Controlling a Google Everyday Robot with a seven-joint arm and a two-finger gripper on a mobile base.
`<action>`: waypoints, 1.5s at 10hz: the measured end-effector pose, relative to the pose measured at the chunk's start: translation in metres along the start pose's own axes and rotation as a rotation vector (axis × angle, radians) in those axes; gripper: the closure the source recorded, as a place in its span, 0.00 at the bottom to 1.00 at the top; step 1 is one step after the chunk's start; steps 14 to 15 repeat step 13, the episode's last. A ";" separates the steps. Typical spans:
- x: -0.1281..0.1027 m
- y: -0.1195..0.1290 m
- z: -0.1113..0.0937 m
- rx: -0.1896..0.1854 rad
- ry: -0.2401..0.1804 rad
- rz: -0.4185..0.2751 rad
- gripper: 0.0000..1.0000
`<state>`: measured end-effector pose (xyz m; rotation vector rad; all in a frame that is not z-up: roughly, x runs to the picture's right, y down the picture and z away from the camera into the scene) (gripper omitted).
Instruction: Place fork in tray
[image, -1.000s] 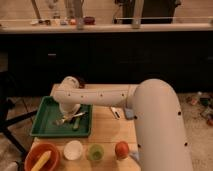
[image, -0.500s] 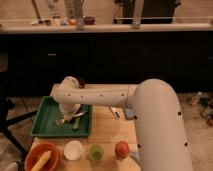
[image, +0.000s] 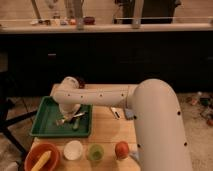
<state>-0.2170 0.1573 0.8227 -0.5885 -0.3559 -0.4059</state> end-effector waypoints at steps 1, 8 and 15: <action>0.000 0.000 0.000 0.000 0.000 0.000 0.99; 0.000 0.000 0.000 0.000 0.000 0.000 0.32; 0.000 0.000 0.000 0.000 0.000 0.000 0.20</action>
